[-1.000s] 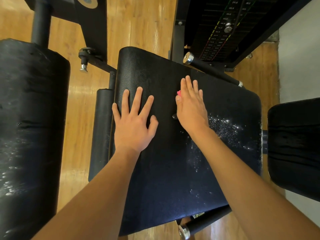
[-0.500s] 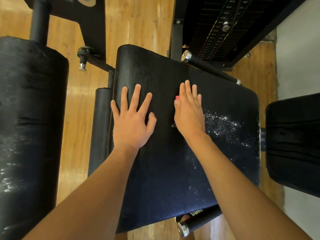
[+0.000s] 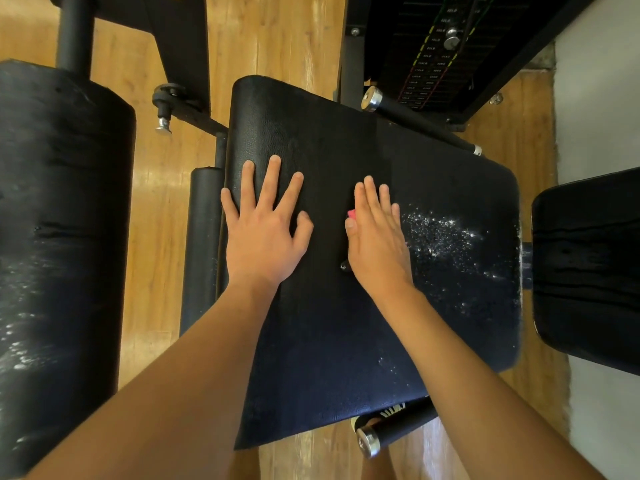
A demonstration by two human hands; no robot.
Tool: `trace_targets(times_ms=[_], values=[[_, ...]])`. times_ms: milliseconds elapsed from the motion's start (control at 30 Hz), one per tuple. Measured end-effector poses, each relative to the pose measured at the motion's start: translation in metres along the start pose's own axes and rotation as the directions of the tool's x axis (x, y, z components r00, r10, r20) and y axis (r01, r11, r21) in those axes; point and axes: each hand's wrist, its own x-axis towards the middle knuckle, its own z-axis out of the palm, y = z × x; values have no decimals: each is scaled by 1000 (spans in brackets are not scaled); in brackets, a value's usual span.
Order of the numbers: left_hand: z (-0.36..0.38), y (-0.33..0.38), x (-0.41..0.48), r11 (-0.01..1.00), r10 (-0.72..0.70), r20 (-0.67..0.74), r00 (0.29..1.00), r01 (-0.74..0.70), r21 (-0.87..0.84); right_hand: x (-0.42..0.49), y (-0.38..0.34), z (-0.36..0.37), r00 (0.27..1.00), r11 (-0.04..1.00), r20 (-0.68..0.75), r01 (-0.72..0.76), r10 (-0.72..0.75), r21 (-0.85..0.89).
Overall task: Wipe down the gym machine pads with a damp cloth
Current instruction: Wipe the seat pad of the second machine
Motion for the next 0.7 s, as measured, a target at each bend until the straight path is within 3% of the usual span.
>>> trace_targets(times_ms=[300, 700], values=[[-1, 1, 0, 1000, -3, 4, 1000, 3, 0, -2, -2, 7, 997, 998, -51, -63, 62, -7], [-2, 1, -1, 1000, -4, 16, 1000, 4, -9, -51, -1, 20, 995, 995, -13, -103, 103, 10]])
